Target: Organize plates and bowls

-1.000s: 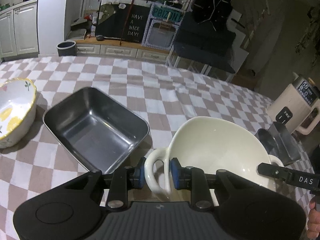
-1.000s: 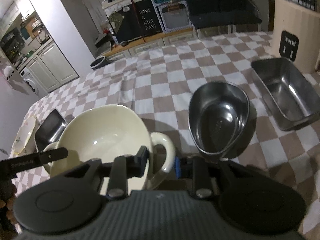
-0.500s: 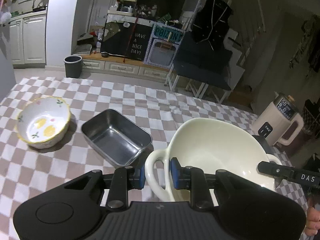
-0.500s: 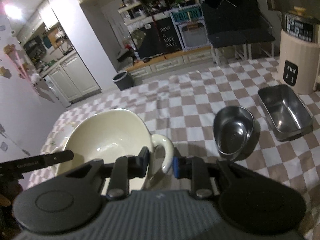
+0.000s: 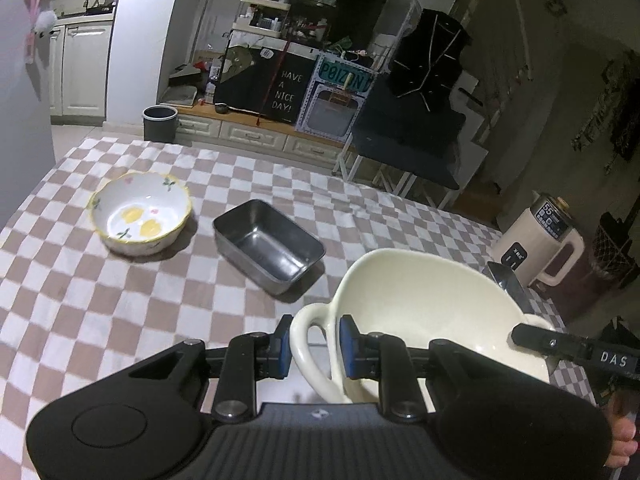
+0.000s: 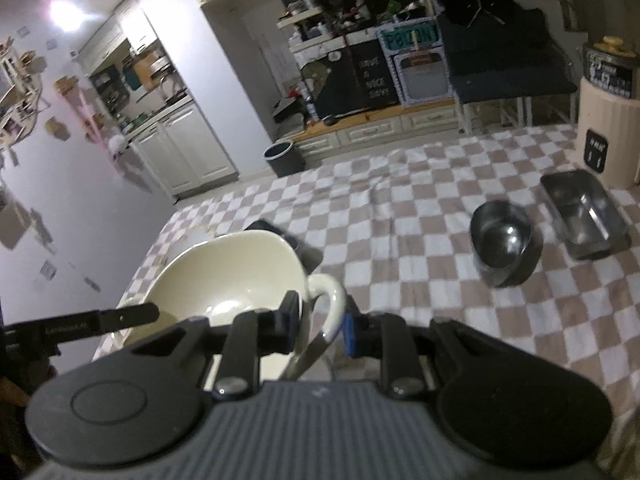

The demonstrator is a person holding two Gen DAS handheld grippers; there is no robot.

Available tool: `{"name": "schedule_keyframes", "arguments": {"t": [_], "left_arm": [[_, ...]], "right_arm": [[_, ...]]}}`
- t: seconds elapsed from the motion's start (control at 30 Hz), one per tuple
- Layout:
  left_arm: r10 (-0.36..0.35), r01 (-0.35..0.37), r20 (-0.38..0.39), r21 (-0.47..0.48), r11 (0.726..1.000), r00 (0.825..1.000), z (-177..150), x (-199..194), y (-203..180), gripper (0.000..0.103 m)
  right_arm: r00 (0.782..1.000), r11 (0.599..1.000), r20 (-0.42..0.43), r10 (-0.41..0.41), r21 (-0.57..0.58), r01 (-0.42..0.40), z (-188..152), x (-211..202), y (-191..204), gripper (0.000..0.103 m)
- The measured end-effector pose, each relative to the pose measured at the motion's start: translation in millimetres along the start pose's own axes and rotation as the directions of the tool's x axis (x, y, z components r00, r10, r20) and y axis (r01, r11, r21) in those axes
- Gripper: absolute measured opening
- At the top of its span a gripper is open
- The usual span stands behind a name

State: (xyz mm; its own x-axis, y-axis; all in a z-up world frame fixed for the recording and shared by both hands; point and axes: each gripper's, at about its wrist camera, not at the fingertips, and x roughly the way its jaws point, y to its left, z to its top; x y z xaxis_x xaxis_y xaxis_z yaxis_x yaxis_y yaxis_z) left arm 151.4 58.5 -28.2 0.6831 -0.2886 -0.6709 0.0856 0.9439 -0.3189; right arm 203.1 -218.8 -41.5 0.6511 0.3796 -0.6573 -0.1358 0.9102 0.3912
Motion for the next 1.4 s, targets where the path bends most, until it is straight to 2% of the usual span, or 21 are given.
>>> {"name": "schedule_keyframes", "arguments": {"t": [0.17,0.27,0.73,1.4], "left_arm": [[-0.015,0.014,-0.015,-0.052,0.999,1.0,-13.3,-7.2,21.4,0.025],[-0.002,0.001,-0.038,-0.044,0.999,0.999,-21.3,-6.5,28.7,0.025],[0.007,-0.021,-0.157,-0.086,0.996,0.988,-49.8,28.8,61.6,0.026],[0.026,-0.042,-0.176,-0.088,0.995,0.984,-50.5,60.4,66.3,0.031]], "right_arm": [[0.997,1.0,-0.069,0.019,0.0,-0.019,-14.4,11.1,6.5,0.028],[0.994,1.0,-0.105,0.025,-0.005,-0.026,-23.9,11.9,14.8,0.028],[0.971,0.998,-0.236,-0.034,-0.064,0.02,-44.1,43.4,25.7,0.028],[0.967,0.993,-0.241,-0.081,-0.1,0.058,-39.9,56.9,29.0,0.028]]}}
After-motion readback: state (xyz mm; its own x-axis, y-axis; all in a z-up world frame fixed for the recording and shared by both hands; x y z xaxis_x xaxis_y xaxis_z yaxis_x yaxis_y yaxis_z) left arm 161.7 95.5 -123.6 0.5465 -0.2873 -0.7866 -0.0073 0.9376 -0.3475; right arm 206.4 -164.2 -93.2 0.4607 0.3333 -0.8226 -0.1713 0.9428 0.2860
